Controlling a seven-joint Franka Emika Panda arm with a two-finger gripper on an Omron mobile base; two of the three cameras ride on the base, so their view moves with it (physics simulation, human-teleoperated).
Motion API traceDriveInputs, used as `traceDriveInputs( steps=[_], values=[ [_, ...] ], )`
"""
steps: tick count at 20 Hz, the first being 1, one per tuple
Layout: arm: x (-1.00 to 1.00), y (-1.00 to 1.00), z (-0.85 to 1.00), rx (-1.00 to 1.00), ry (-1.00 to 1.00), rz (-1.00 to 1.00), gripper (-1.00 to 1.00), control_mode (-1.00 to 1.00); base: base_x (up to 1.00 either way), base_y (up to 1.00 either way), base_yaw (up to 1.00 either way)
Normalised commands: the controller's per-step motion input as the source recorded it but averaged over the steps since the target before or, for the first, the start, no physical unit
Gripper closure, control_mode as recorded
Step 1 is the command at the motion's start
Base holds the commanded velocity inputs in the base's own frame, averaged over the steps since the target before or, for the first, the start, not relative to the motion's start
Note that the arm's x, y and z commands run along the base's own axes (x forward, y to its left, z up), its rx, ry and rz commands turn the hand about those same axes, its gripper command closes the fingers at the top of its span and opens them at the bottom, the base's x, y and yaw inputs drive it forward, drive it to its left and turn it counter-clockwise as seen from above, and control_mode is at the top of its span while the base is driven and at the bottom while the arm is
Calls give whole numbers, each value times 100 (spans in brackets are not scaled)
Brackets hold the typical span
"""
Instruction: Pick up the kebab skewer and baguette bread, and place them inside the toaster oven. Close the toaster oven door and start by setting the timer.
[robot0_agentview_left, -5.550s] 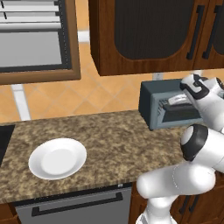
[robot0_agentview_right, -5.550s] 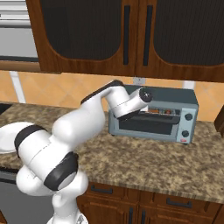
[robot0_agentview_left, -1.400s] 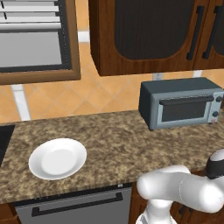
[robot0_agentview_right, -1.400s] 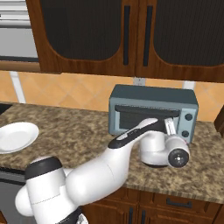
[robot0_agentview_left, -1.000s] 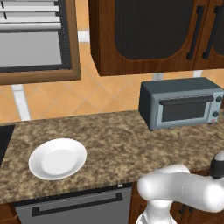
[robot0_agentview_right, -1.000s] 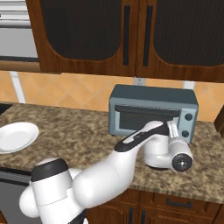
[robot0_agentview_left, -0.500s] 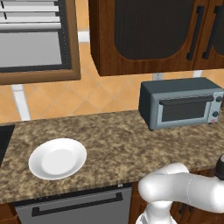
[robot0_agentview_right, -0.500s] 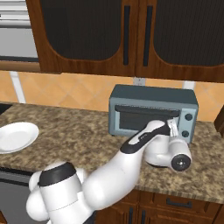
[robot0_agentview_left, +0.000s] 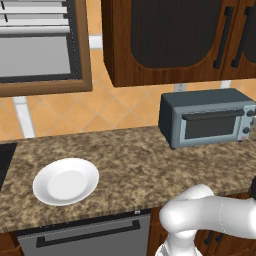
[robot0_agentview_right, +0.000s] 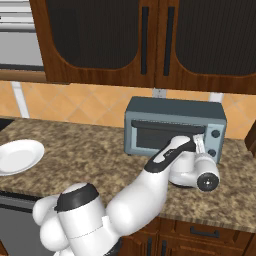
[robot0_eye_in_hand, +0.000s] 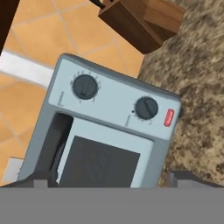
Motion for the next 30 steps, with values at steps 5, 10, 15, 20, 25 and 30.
traceDriveInputs(
  steps=[5,10,15,20,25,30],
  values=[
    [12,-20,-12,0,0,0,-100,-100,0,0,0],
    [7,-3,-11,1,-2,0,-100,-100,0,0,0],
    [11,0,-10,0,-3,0,-100,-100,0,0,0],
    [19,-3,-4,0,-3,0,-100,-100,0,0,0],
    [16,-23,-2,0,-1,0,-100,-100,0,0,0],
    [10,-13,-9,0,0,0,-100,-100,0,0,0]
  ],
)
